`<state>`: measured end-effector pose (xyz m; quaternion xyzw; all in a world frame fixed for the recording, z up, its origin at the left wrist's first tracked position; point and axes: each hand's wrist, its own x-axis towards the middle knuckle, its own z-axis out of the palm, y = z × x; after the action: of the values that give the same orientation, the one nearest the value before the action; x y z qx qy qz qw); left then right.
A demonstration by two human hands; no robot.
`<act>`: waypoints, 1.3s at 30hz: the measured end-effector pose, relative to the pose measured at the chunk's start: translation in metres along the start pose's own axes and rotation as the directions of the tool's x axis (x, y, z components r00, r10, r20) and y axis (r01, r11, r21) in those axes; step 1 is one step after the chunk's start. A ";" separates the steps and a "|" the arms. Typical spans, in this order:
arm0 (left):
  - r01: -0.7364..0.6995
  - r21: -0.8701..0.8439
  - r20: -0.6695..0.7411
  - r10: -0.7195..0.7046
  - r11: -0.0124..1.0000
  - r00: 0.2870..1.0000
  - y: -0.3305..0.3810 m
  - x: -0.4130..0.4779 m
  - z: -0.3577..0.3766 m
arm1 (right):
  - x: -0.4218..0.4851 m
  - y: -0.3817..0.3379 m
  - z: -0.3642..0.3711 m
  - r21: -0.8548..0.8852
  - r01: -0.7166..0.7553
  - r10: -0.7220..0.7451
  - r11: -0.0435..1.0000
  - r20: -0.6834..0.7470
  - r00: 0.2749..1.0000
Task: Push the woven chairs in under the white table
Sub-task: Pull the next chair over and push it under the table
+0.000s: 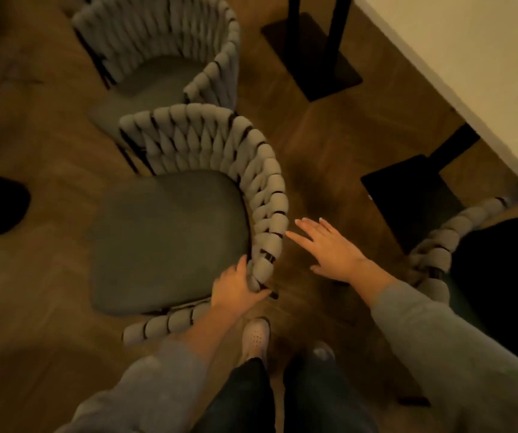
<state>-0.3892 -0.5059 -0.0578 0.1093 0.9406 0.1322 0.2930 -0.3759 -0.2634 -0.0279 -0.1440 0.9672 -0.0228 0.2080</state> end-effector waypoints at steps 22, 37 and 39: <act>0.112 0.027 0.092 -0.114 0.993 0.989 -0.056 -0.010 -0.008 | 0.261 0.007 -0.093 -0.450 0.729 -0.549 0.516 0.479 0.685; 0.056 0.235 0.085 -0.077 0.970 0.993 -0.242 -0.097 -0.029 | 0.202 -0.157 -0.060 -0.371 0.577 -0.449 0.728 0.378 0.810; -0.005 0.240 0.088 -0.017 0.971 0.996 -0.260 -0.113 -0.021 | 0.182 -0.171 -0.044 -0.354 0.546 -0.422 0.759 0.371 0.827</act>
<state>-0.3439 -0.7869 -0.0633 0.1467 0.9360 0.0117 0.3196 -0.5064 -0.4805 -0.0424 -0.4366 0.8370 0.1655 0.2853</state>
